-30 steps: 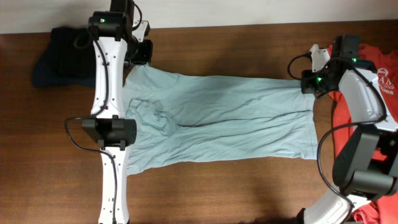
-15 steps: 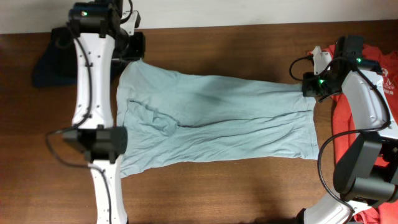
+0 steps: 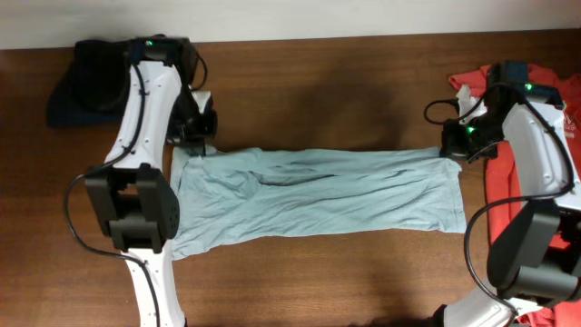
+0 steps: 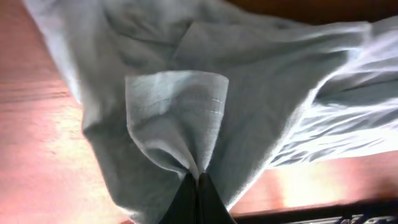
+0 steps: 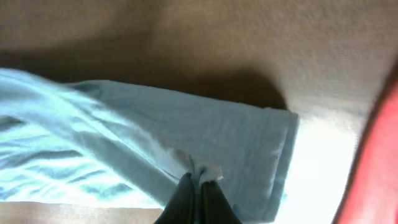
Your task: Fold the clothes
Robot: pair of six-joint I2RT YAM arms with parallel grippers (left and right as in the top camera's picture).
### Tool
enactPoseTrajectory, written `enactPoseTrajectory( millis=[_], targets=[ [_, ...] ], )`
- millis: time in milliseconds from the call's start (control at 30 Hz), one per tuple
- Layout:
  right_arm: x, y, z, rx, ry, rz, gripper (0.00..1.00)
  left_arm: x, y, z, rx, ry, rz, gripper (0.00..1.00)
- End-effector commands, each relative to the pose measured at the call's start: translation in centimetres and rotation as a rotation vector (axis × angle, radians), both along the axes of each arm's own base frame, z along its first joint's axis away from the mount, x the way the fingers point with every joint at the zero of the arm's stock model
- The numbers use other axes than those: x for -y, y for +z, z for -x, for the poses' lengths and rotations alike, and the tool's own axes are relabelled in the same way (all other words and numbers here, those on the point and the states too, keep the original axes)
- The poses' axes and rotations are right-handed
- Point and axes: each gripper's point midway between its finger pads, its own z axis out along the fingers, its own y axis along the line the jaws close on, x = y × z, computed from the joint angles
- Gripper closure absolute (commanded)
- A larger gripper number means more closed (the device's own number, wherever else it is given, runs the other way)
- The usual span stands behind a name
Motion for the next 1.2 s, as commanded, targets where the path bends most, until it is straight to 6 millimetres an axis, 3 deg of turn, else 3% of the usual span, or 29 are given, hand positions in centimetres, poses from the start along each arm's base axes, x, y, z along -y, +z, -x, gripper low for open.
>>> enactPoseTrajectory(
  millis=[0, 167, 300, 600, 700, 967, 1167],
  targets=[
    [2.2, 1.9, 1.6, -0.038, -0.099, 0.134, 0.96, -0.3, 0.0, 0.5, -0.015, 0.027, -0.009, 0.99],
    [2.2, 1.7, 3.5, -0.121, -0.109, 0.145, 0.96, -0.5, 0.4, 1.1, -0.016, 0.039, -0.021, 0.99],
    [2.0, 1.7, 4.4, -0.156, -0.107, 0.138, 0.96, -1.4, 0.4, 3.0, -0.055, 0.053, -0.069, 0.99],
    [1.5, 0.9, 6.2, -0.234, -0.119, 0.123, 0.96, -2.1, 2.5, 6.9, -0.037, 0.101, -0.107, 0.99],
    [1.3, 0.1, 7.2, -0.272, -0.116, 0.116, 0.96, -2.2, 1.6, 7.8, -0.07, 0.099, -0.111, 0.99],
    [1.3, -2.6, 8.6, -0.331, -0.142, 0.128, 0.96, -2.3, -4.5, 10.2, -0.144, 0.116, -0.119, 0.99],
    [2.3, -3.8, 9.7, -0.373, -0.205, 0.196, 0.96, -2.8, -7.0, 12.0, -0.185, 0.121, -0.132, 0.99]
  ],
)
